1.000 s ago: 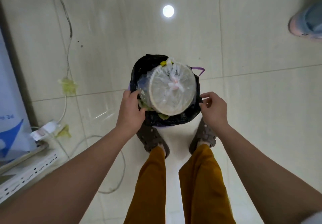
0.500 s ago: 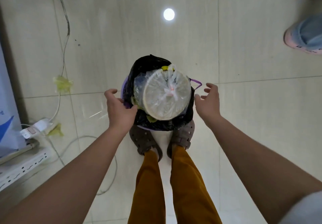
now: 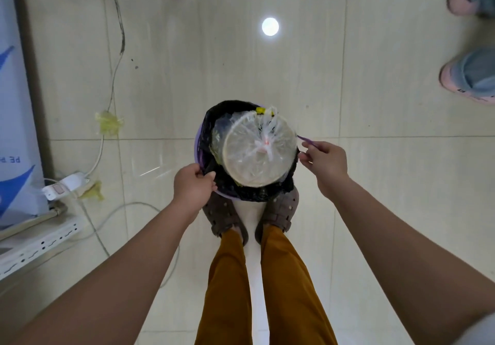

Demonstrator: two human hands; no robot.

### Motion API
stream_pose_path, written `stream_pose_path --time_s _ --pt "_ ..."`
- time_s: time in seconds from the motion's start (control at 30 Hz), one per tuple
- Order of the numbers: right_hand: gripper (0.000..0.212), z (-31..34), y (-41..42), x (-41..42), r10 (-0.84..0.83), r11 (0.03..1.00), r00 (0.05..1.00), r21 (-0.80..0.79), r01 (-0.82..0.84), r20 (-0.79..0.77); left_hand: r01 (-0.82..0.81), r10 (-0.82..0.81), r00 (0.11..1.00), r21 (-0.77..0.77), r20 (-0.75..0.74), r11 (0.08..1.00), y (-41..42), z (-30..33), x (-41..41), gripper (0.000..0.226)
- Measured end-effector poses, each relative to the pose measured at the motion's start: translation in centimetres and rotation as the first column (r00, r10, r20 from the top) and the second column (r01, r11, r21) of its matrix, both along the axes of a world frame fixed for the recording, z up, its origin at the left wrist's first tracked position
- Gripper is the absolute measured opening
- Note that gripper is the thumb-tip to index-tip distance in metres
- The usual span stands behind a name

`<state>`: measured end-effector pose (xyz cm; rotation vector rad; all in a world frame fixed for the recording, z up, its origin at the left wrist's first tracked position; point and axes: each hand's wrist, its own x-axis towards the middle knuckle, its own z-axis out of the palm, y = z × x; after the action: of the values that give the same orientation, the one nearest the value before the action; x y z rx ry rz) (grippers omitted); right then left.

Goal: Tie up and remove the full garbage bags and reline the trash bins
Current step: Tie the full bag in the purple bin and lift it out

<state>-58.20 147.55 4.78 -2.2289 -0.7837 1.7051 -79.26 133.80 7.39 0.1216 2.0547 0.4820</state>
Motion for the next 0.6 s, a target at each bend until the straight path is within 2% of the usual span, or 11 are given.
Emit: stream_pose_path --time_s 0.1,0.23,0.37,0.47,0.6 --pt "0.020 1.9 0.1 0.5 -0.040 0.997 0.999 0.067 0.041 -0.013 -0.005 0.008 0.996 0.042 -0.084 0.999 1.1 1.0 -0.3 0.017" --pt "0.023 2.6 0.4 1.1 -0.170 0.969 0.985 0.176 0.175 -0.043 -0.093 0.113 0.973 0.106 -0.201 0.990 2.0 1.3 -1.8 0.019" --pt "0.022 0.9 -0.7 1.0 -0.158 0.986 0.987 0.066 0.156 0.029 -0.029 0.044 0.982 0.084 -0.182 0.996 2.0 1.0 -1.9 0.023" --pt "0.011 -0.3 -1.7 0.6 -0.116 0.993 0.993 0.011 0.115 0.032 -0.044 0.053 0.989 0.068 -0.135 0.997 1.7 0.4 -1.0 0.021" --pt "0.041 -1.7 -2.9 0.5 0.059 0.996 0.988 -0.081 -0.048 0.141 -0.122 0.125 0.989 0.036 -0.077 0.992 1.5 -0.3 -0.1 0.016"
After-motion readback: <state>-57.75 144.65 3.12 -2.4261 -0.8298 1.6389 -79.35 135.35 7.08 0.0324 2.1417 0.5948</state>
